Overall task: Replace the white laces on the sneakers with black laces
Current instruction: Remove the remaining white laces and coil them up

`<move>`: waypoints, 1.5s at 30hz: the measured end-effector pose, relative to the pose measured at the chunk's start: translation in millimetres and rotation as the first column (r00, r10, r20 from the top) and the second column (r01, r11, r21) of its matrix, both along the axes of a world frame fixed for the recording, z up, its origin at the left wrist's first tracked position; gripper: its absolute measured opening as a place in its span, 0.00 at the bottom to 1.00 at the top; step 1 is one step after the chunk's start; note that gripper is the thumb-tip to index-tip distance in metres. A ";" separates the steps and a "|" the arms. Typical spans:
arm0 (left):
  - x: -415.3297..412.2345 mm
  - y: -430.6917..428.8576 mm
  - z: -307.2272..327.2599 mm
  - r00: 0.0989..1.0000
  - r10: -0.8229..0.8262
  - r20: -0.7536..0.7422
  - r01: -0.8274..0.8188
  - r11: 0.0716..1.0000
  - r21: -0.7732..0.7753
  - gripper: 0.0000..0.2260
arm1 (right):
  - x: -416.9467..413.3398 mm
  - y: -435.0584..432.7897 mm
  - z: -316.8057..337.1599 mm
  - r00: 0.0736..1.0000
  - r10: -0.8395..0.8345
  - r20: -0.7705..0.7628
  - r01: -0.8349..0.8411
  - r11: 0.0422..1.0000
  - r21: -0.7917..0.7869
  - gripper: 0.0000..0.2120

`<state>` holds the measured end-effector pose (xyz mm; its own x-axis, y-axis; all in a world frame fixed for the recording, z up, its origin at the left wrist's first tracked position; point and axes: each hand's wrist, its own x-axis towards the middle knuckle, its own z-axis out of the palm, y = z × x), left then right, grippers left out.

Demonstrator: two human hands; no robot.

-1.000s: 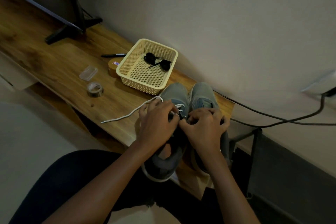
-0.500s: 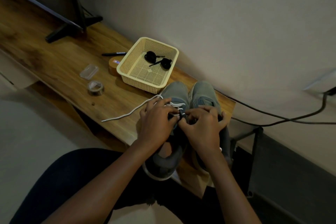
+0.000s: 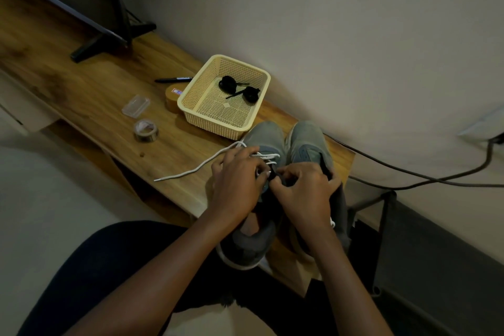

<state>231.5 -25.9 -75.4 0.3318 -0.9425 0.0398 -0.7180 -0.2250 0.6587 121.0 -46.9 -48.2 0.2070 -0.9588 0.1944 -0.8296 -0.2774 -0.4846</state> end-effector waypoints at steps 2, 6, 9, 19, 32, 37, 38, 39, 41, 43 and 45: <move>-0.5 -1.0 -2.9 0.998 0.008 -0.062 -0.009 1.000 -0.010 0.05 | -1.1 0.8 1.8 0.999 -0.015 -0.030 0.015 1.000 -0.001 0.09; 4.3 -5.4 6.9 0.924 0.091 -0.371 -0.140 0.984 -0.109 0.04 | -2.0 0.1 10.2 0.993 -0.011 -0.121 0.019 0.998 0.065 0.09; 19.6 -9.1 25.5 0.758 0.182 -0.627 -0.400 0.888 -0.226 0.04 | -1.3 -4.0 19.8 0.986 0.006 -0.165 0.020 0.988 0.153 0.12; 97.8 -0.6 42.6 0.317 0.324 -0.891 -0.928 0.301 -0.220 0.04 | 7.8 -20.3 27.7 0.995 -0.042 0.092 0.024 0.982 0.186 0.13; 41.5 11.9 26.3 0.928 -0.044 -0.370 0.056 0.998 0.023 0.09 | 27.3 -12.5 10.9 0.905 0.147 -0.399 -0.111 0.988 0.110 0.14; 40.4 14.3 25.5 0.949 -0.088 -0.302 0.119 0.989 0.086 0.11 | 30.1 -12.5 7.0 0.950 0.099 -0.296 -0.092 0.995 0.038 0.10; 40.8 14.7 25.8 0.951 -0.086 -0.295 0.116 0.990 0.085 0.11 | 30.1 -13.0 6.6 0.955 0.092 -0.281 -0.089 0.996 0.023 0.09; 40.7 15.3 26.6 0.953 -0.086 -0.290 0.115 0.990 0.085 0.10 | 29.8 -13.4 6.1 0.959 0.085 -0.269 -0.084 0.996 0.015 0.09; 40.5 16.1 27.8 0.955 -0.078 -0.285 0.108 0.990 0.090 0.10 | 29.6 -13.9 5.5 0.964 0.067 -0.256 -0.064 0.998 0.021 0.08; 40.2 16.6 30.1 0.958 -0.062 -0.279 0.093 0.991 0.099 0.09 | 28.5 -14.6 6.0 0.975 0.029 -0.221 -0.024 0.999 0.025 0.08; 39.8 16.6 30.4 0.961 -0.043 -0.272 0.077 0.991 0.114 0.08 | 25.2 -17.2 9.3 0.988 -0.048 -0.150 0.050 0.999 0.010 0.07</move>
<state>271.3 -9.3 -45.0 0.2574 -0.9530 -0.1596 -0.5335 -0.2779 0.7989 146.2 -64.1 -38.9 0.1853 -0.9710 0.1513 -0.9053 -0.2286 -0.3580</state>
